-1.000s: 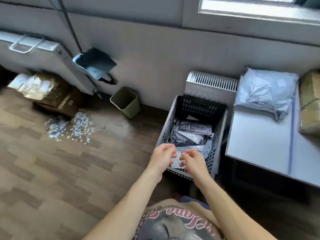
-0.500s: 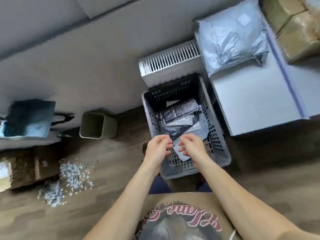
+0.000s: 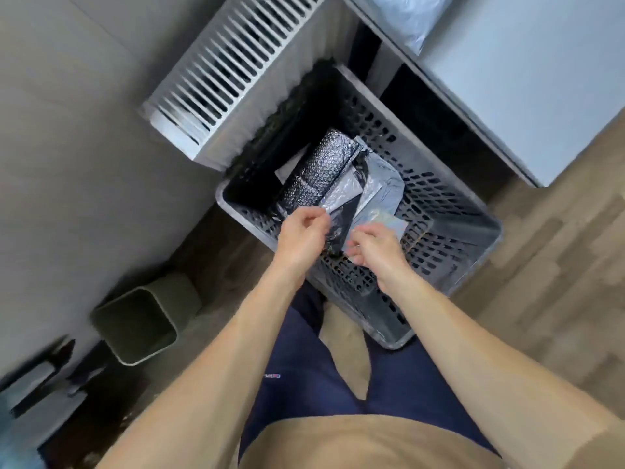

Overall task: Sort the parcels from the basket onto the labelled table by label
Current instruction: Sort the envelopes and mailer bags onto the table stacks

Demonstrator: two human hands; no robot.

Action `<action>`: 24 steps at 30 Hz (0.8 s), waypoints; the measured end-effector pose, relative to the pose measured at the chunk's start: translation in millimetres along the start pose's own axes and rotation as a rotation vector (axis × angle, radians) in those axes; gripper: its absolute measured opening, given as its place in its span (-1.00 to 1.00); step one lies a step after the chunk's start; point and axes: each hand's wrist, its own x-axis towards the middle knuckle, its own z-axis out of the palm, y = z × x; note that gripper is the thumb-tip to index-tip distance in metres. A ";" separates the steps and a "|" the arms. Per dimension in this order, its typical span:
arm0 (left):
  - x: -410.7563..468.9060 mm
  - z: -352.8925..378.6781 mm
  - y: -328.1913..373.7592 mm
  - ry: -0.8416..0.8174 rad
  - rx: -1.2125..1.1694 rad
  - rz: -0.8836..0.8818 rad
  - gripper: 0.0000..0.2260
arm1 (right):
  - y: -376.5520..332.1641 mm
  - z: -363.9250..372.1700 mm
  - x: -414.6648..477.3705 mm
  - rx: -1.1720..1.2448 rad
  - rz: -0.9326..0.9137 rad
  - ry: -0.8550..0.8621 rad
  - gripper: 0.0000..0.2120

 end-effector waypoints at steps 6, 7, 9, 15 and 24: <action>118.9 17.8 -23.1 -0.030 0.237 0.043 -0.88 | 26.5 40.8 100.3 -0.076 0.035 0.001 -0.85; 138.5 20.4 -26.3 -0.021 0.292 0.035 -0.89 | 28.7 44.9 116.4 -0.079 0.039 0.001 -0.84; 176.9 24.2 -34.0 -0.021 0.392 0.025 -0.93 | 31.0 50.6 146.4 -0.056 0.050 0.003 -0.77; 264.5 21.5 -52.4 -0.009 0.531 -0.087 -0.41 | 26.5 66.0 207.7 0.015 0.030 0.021 -0.57; 255.2 26.7 -71.5 0.061 0.398 -0.099 -0.43 | 21.7 72.9 218.1 0.028 0.011 0.154 -0.89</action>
